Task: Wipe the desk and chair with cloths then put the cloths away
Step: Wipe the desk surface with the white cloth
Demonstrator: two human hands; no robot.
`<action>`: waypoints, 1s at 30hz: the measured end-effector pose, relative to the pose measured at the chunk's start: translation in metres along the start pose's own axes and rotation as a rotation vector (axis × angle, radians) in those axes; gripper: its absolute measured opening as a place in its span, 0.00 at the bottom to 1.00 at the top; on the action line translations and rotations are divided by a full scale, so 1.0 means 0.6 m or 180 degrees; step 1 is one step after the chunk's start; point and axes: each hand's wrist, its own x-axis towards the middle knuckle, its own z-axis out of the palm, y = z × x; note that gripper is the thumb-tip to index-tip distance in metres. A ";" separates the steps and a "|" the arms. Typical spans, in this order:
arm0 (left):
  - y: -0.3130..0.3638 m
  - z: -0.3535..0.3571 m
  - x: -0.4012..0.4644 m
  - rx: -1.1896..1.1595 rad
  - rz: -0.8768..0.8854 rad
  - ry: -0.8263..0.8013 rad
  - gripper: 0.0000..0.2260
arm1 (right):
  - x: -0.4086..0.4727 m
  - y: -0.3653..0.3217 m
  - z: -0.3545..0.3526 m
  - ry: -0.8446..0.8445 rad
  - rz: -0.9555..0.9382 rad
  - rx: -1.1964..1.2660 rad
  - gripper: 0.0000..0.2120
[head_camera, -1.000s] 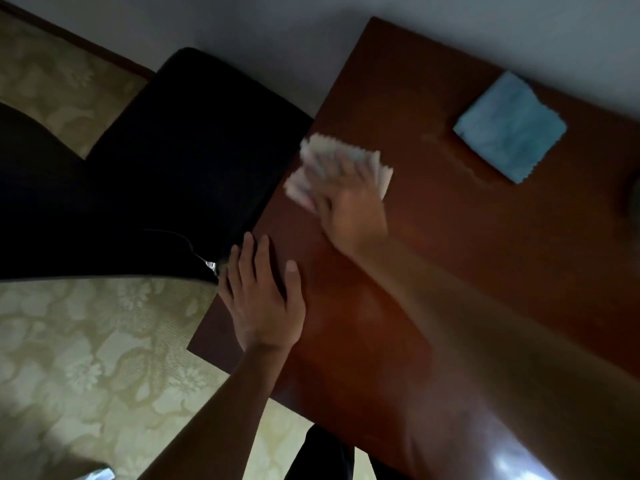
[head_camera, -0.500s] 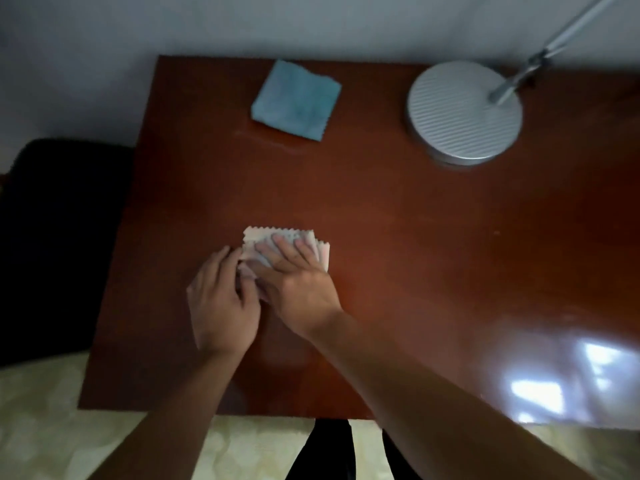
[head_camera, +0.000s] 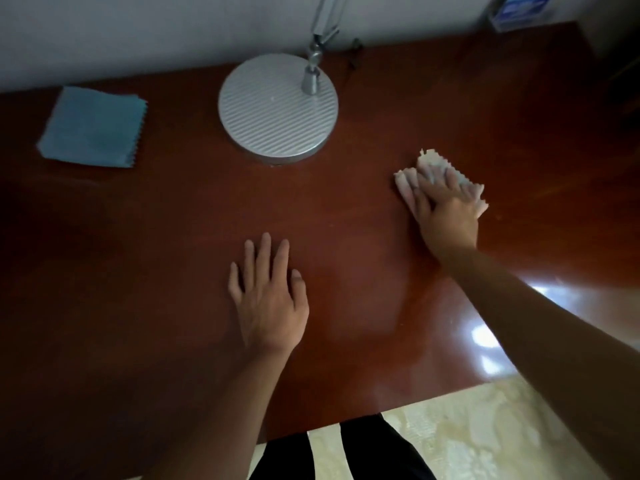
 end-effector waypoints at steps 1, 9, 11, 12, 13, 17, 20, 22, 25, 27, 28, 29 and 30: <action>0.005 0.005 0.002 0.0095 -0.0019 0.0012 0.23 | 0.002 0.000 -0.002 0.0073 0.0100 -0.0022 0.18; 0.013 0.015 -0.004 0.0171 -0.0137 0.0161 0.23 | -0.157 -0.205 0.070 -0.0258 -0.1288 0.0312 0.20; 0.016 0.015 -0.004 0.0103 -0.0236 0.0199 0.24 | -0.152 -0.213 0.074 -0.0388 -0.1690 0.0425 0.19; 0.016 0.014 -0.002 0.0099 -0.0263 0.0186 0.25 | -0.133 -0.203 0.078 -0.0315 -0.1831 0.0414 0.18; 0.017 0.014 -0.001 0.0102 -0.0264 0.0171 0.25 | -0.109 -0.193 0.081 -0.0235 -0.1889 0.0378 0.18; 0.013 0.016 -0.003 0.0185 -0.0156 0.0246 0.23 | -0.031 -0.210 0.090 -0.0067 -0.1326 0.0384 0.15; 0.009 0.016 -0.003 0.0166 -0.0139 0.0220 0.23 | -0.083 -0.222 0.092 -0.0072 -0.1398 0.0437 0.16; 0.008 0.015 -0.001 0.0189 -0.0147 0.0186 0.23 | -0.137 -0.194 0.086 -0.0094 -0.1551 0.0467 0.17; 0.009 0.013 -0.003 0.0198 -0.0107 0.0127 0.24 | -0.188 -0.148 0.074 -0.0005 -0.1457 0.0544 0.16; 0.012 0.012 -0.003 0.0188 -0.0143 0.0127 0.24 | -0.192 -0.114 0.064 -0.0005 -0.1380 0.0497 0.16; 0.011 0.011 -0.003 0.0186 -0.0180 0.0126 0.24 | -0.186 -0.092 0.059 0.0029 -0.1301 0.0440 0.16; 0.014 0.011 -0.004 0.0195 -0.0170 0.0123 0.24 | -0.178 -0.058 0.049 0.0111 -0.1119 0.0366 0.16; 0.016 0.011 -0.004 0.0202 -0.0162 0.0114 0.24 | -0.168 -0.020 0.036 0.0201 -0.0872 0.0296 0.17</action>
